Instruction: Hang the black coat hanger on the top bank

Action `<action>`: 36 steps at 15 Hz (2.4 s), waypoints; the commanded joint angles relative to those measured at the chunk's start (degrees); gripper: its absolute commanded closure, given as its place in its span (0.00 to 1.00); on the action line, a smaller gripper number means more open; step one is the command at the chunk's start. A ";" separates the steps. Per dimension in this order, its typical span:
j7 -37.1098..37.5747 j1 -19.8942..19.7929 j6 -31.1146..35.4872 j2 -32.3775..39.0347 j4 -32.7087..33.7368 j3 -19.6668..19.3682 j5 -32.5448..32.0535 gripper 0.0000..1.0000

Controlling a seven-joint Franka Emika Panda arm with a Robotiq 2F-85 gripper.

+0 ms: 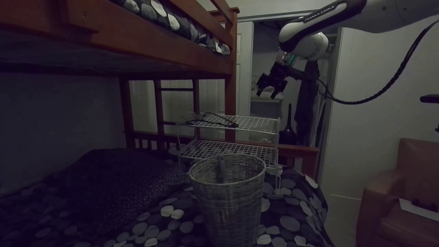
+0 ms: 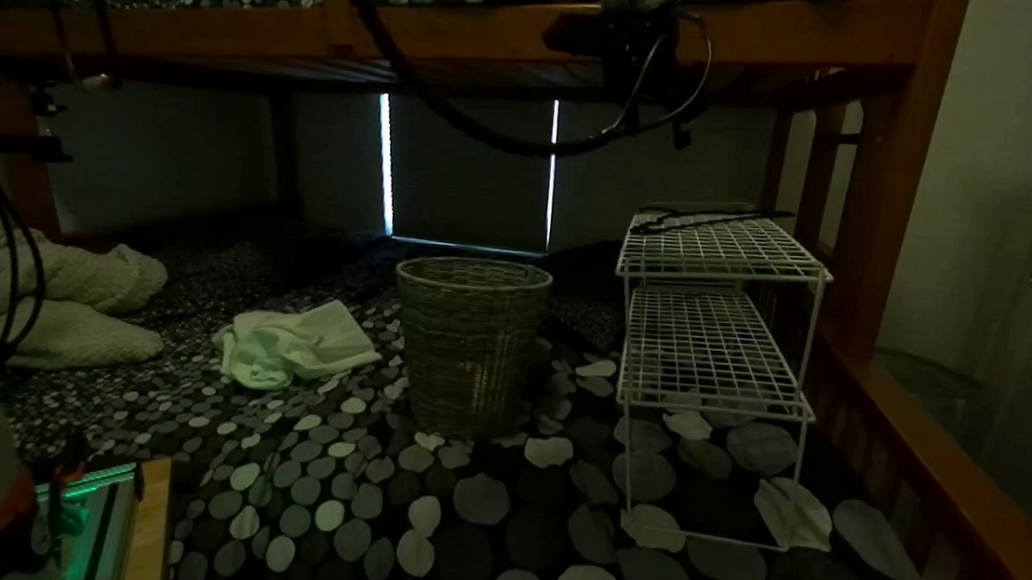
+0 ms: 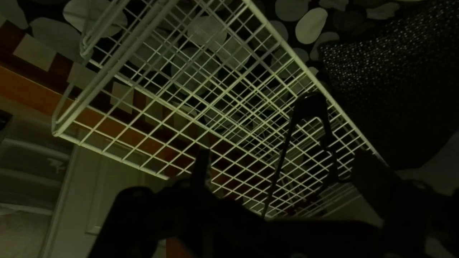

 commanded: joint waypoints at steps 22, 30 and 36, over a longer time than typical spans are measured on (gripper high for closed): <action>22.45 3.09 -3.82 30.23 31.87 3.77 -15.40 0.06; 23.90 5.50 2.74 34.90 33.03 2.54 -18.66 0.35; 23.77 8.16 0.57 35.44 34.06 0.92 -25.03 0.59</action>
